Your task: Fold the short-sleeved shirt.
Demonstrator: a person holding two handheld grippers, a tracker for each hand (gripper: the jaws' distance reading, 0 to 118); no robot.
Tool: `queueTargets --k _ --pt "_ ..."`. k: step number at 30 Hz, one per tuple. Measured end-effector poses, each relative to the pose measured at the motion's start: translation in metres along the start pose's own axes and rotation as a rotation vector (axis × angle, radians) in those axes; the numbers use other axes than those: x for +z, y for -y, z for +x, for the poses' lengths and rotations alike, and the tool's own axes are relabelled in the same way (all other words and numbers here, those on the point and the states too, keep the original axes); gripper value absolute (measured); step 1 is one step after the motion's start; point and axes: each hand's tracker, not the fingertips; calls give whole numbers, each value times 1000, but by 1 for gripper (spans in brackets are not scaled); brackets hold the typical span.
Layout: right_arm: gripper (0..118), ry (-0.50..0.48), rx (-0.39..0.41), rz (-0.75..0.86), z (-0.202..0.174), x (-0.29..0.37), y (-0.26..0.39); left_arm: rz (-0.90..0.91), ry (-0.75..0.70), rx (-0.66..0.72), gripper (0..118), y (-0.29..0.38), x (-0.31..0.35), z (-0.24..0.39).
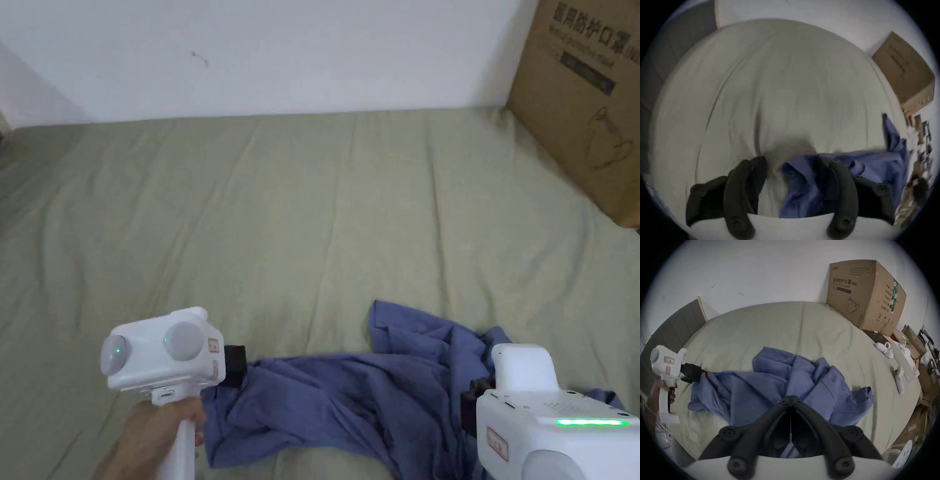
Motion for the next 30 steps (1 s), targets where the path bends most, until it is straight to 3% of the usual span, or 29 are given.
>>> queueTargets --k 2,4,8,10,11,12,13,14,15,19,21,23,24,25,27,28,29,30 --pt "0 5 -10 -11 7 -3 2 6 -12 -51 18 -1 13 6" --pt "0 11 -20 -21 12 -8 -1 10 -63 -106 6 0 20 10" --pt "0 -49 -47 -28 29 -15 -30 18 -17 -57 4 -1 32 3" --pt "0 -103 -20 -56 39 -26 -56 29 -5 -55 4 -1 38 1" --pt "6 -107 -2 -43 42 -32 -70 29 1 -56 4 -3 41 0" --pt "25 -116 19 -51 46 -40 -84 36 6 -52 4 -2 44 0" --pt "64 -125 42 -77 50 -50 -98 43 10 -45 4 -2 47 -1" --pt "91 -130 67 -116 54 -66 -111 44 14 -43 4 -2 48 -2" --pt "97 -121 93 -155 59 -82 -123 45 20 -41 4 -3 49 -2" --pt "96 61 83 -276 79 -137 -145 47 60 -35 4 -1 51 -4" --pt "96 39 56 -328 85 -149 -140 47 49 -48 4 -1 50 -3" --pt "91 3 83 -373 88 -162 -131 41 50 -47 4 -2 49 -1" --pt "81 12 115 -403 85 -167 -124 40 49 -46 4 -2 48 -1" --pt "57 21 147 -444 83 -174 -119 40 47 -48 4 -2 47 0" --pt "50 -19 146 -448 82 -183 -112 41 44 -49 4 -2 47 1" --pt "26 25 137 -414 76 -172 -116 37 44 -49 4 -2 47 1" --pt "4 18 197 -408 74 -166 -120 34 44 -46 4 -2 48 1" --pt "4 58 249 -383 72 -162 -125 31 45 -45 4 -3 48 0"
